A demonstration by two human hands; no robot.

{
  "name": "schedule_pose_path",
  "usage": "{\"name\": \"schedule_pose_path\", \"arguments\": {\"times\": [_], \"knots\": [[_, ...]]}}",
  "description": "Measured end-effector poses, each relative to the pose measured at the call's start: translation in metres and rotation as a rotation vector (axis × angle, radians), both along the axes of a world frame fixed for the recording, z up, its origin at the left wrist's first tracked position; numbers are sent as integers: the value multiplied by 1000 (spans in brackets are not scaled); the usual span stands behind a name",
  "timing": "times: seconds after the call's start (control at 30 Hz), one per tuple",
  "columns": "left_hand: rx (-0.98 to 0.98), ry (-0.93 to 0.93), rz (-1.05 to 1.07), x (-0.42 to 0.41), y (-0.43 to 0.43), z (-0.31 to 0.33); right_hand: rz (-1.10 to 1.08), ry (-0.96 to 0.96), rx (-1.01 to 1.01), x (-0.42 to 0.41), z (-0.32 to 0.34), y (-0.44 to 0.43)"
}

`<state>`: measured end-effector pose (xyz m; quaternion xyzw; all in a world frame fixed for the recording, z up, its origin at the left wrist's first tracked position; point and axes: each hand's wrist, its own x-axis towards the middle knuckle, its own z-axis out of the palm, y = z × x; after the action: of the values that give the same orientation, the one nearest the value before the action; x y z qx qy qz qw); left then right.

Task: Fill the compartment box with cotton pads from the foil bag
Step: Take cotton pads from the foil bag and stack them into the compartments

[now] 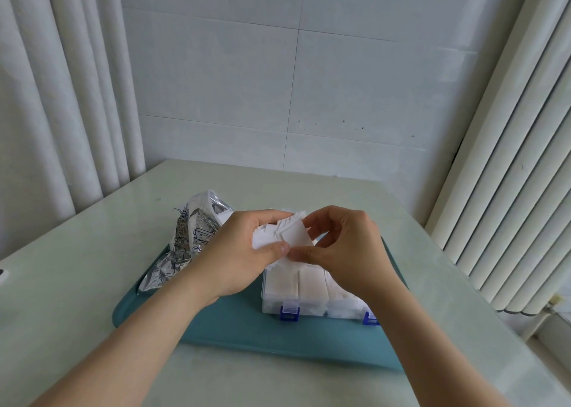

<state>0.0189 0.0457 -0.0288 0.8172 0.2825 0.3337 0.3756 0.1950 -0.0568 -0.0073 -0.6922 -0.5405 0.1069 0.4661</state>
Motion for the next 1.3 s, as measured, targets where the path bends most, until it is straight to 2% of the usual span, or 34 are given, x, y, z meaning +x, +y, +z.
{"name": "schedule_pose_path", "arguments": {"times": [0.17, 0.3, 0.43, 0.53, 0.63, 0.7, 0.97, 1.17, 1.3], "knots": [[-11, -17, -4, 0, 1, 0, 63, 82, -43, 3, -1, -1], [-42, -83, -24, 1, 0, 0, 149, 239, -55, 2, 6, -6], [-72, -162, 0, 0, -2, 2, 109, 393, -65, 9, 6, -6], [-94, -220, 30, 1, -6, 4, 109, 648, -74, 16, 5, -4], [-129, -278, 27, 3, -8, 4, 237, 946, -80, 12, 4, -4], [-165, -293, 5, 4, -10, 5, 257, 945, -58, 6, 2, -3], [-168, -268, -42, 5, -10, 4, 67, 748, 29, -12, 1, -3], [-95, -210, -46, 5, -11, 3, 5, 807, 105, -18, -1, 0], [-62, -177, -18, 5, -11, 2, -53, 781, 133, -22, -6, 4]]}}
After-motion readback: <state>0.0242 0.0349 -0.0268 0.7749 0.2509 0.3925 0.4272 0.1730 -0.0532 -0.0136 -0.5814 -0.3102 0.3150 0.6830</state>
